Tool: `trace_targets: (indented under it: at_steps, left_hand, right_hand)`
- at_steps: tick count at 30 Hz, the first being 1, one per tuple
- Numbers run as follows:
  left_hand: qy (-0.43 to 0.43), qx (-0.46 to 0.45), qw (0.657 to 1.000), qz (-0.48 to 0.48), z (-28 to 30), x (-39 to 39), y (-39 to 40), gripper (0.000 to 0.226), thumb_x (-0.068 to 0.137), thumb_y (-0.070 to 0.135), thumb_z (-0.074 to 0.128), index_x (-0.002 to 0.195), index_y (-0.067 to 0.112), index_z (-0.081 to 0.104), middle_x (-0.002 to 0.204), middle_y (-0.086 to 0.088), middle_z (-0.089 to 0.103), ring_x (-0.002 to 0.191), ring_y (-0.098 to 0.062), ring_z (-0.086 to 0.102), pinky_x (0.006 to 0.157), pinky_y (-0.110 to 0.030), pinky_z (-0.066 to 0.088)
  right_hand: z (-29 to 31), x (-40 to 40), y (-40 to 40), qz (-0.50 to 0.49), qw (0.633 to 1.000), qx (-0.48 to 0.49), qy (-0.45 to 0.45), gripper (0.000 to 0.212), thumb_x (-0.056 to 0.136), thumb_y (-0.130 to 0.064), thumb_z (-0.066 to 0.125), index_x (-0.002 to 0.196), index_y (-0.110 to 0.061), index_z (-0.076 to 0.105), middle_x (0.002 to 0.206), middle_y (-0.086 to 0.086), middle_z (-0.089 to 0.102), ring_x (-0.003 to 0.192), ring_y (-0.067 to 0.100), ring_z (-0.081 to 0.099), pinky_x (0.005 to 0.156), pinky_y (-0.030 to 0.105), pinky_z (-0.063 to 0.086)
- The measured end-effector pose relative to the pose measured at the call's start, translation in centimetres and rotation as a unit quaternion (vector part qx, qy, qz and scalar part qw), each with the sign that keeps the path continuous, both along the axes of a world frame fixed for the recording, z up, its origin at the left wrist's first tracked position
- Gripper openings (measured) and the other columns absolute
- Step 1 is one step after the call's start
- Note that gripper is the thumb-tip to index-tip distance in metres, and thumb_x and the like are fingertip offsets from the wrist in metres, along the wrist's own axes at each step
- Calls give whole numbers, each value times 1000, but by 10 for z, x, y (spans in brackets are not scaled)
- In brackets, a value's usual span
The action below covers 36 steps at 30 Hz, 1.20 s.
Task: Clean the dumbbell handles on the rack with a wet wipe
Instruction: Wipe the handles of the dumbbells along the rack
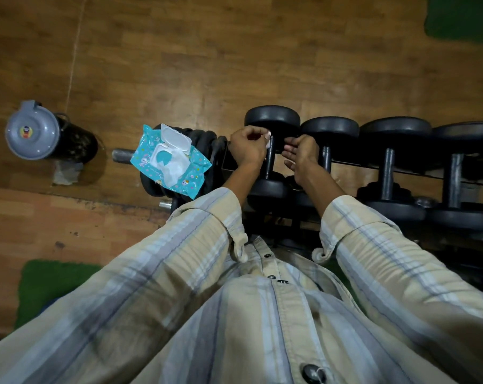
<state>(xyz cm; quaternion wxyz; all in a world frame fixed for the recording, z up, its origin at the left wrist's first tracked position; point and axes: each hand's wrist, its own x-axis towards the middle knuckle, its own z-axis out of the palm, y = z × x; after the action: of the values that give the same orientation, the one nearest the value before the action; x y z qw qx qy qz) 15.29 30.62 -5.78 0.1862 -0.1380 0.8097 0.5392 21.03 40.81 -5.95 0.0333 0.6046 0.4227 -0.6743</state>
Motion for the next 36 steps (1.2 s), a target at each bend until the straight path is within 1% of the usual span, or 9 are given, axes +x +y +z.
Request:
trace_targets:
  at_steps: [4,10,15,18,25,29,31,33,36]
  left_hand:
    - [90,-47,985,-137,10,11,-11,9,79,8,85,80,15,80,77,9,74,73,1,68,71,-13,55]
    - [107,-128,949,-269,18,18,-29,7,75,14,86,77,20,83,78,6,78,77,-8,72,71,-27,59]
    - [37,-177,932,-313,14,24,-36,12,70,24,91,68,29,80,77,9,78,77,-11,71,71,-29,59]
    - [36,-187,940,-284,12,29,-34,14,68,22,91,65,27,79,74,8,77,77,-14,72,72,-32,60]
    - [67,-135,977,-147,8,14,-19,19,67,9,89,65,19,72,70,2,73,75,-19,72,71,-29,59]
    - [2,-105,994,-17,4,-3,-2,17,78,9,81,66,16,71,68,0,68,75,-20,70,74,-25,57]
    - [-46,-73,995,40,-1,-8,3,30,80,8,80,58,16,62,64,-4,64,65,-19,62,74,-30,59]
    - [-93,-39,993,57,-7,-8,6,38,78,9,85,56,15,54,62,-5,61,62,-20,58,69,-34,58]
    - [-112,-28,992,43,-11,-2,4,30,81,14,85,63,14,61,65,-6,64,64,-19,60,68,-34,56]
  right_hand:
    - [0,-2,-5,17,997,73,18,17,85,-17,60,85,-13,76,69,-1,66,59,13,58,51,26,41]
    - [2,5,-13,36,992,113,33,17,84,-15,63,90,-9,77,69,2,67,57,13,60,47,25,40]
    - [5,16,-21,68,991,111,25,17,82,-11,61,84,-14,78,76,4,72,60,14,61,52,26,44]
    - [5,22,-20,88,988,122,24,23,78,-4,57,77,-15,78,70,6,70,56,14,58,50,27,42]
    - [1,27,-5,74,989,124,20,30,81,-2,52,77,-20,75,76,1,73,67,15,64,53,25,46]
    - [-1,26,-2,69,991,113,30,30,83,-1,51,79,-19,74,78,1,72,68,14,64,50,23,44]
    - [-4,26,-2,63,992,106,32,31,82,0,50,79,-19,74,78,2,73,67,14,64,50,23,44]
    - [-5,27,-1,52,993,99,36,31,81,2,49,79,-17,73,77,5,72,65,15,62,49,23,43]
    - [-7,27,-2,47,993,98,38,30,81,3,48,78,-15,72,75,6,70,64,16,61,48,23,42]
